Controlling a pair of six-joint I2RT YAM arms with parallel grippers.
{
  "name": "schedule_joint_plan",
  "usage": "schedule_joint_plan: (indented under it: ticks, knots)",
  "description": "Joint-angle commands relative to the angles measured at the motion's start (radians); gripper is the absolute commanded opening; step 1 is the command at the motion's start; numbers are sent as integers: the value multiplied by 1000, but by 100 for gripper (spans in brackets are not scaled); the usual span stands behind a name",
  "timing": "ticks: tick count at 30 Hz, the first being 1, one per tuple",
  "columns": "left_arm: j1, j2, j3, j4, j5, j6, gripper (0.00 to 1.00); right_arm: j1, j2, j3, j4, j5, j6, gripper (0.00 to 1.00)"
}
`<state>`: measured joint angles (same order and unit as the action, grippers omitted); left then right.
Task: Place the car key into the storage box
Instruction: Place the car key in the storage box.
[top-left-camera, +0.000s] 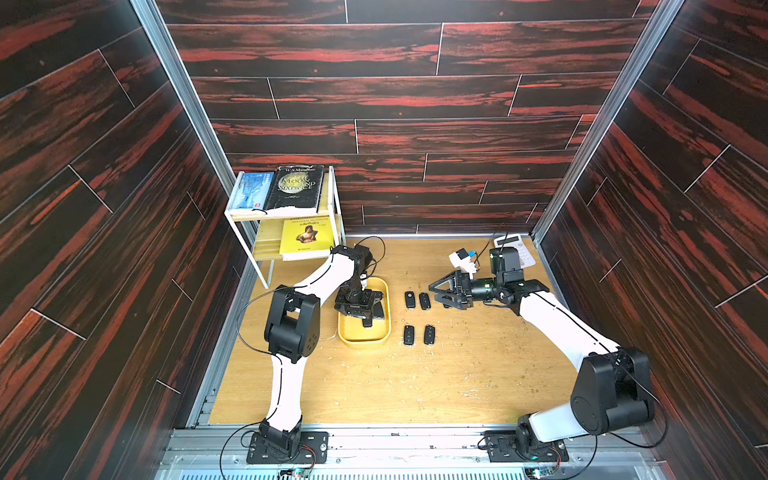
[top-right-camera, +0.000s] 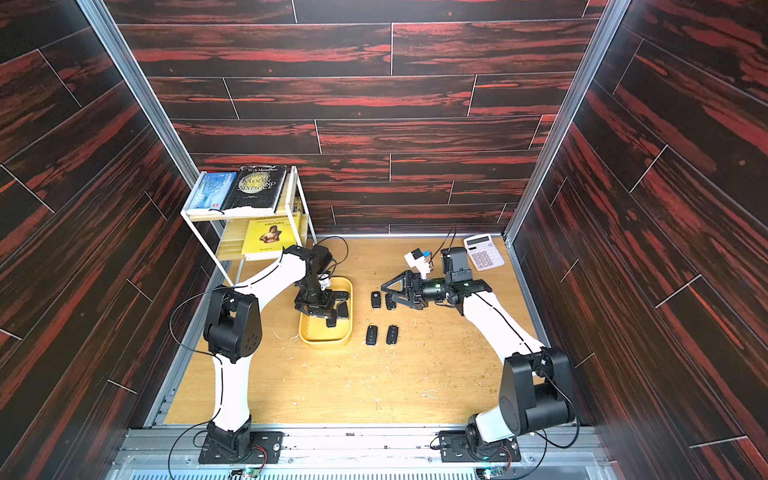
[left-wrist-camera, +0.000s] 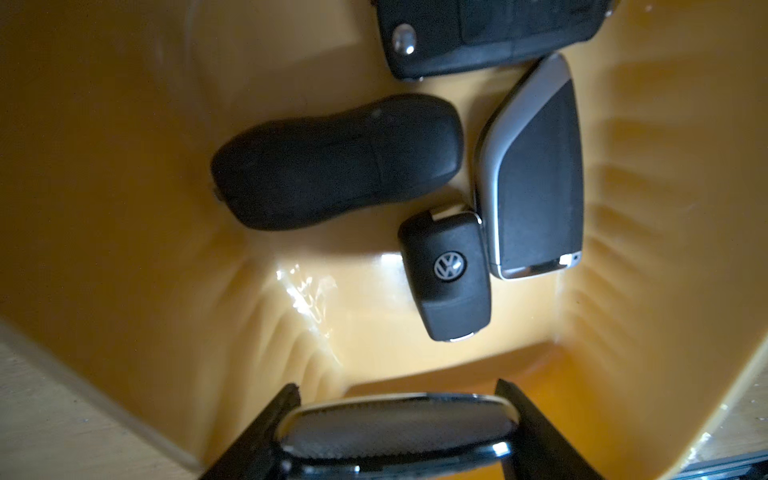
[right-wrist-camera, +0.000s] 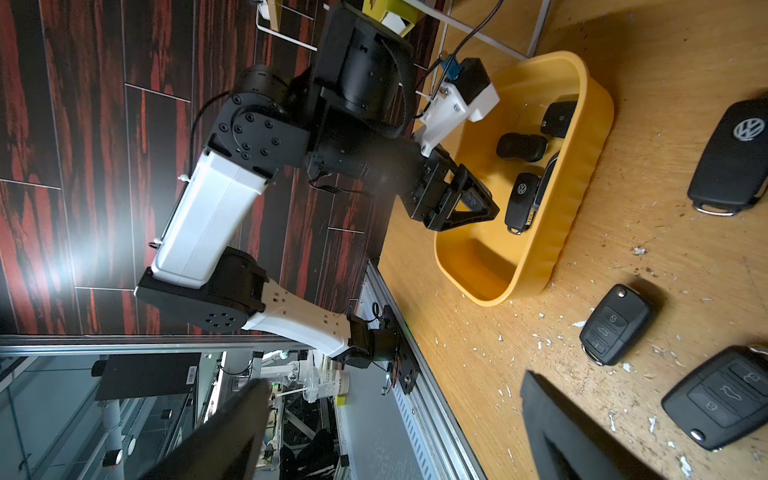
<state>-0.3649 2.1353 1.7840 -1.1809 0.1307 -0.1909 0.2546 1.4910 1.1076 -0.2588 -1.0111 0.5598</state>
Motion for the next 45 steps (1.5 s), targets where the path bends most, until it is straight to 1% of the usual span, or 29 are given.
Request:
schedule_joint_plan:
  ticks: [1,5,7,19,25,27,29,34,38,41,45]
  knots:
    - [0,6,18,-25,11,0,64,-6,-17,-12,-17,-12,-17,98]
    - [0,31,28,-36,30,0,65,-11,-18,-17,-19,-14,-19,99]
    - [0,36,26,-31,35,-9,67,-13,-19,-19,-18,-14,-19,98]
    - [4,66,14,-22,29,-18,68,-21,-23,-32,-15,-15,-19,98]
    - [6,70,11,-16,39,-15,73,-23,-21,-33,-13,-15,-20,99]
    - [6,71,8,-12,54,-10,100,-23,-21,-34,-14,-15,-19,98]
    - [7,59,-5,7,69,-13,100,-23,-22,-34,-13,-15,-20,99]
    - [8,33,-3,15,51,-12,100,-23,-19,-36,-13,-15,-18,99]
    - [7,2,-5,36,72,-13,100,-23,-17,-33,-12,-15,-19,98]
    - [6,-37,-5,60,85,-23,100,-23,-15,-31,-11,-15,-18,98]
    - [-1,-131,-9,98,80,-37,100,-23,-7,-31,-11,-14,-20,99]
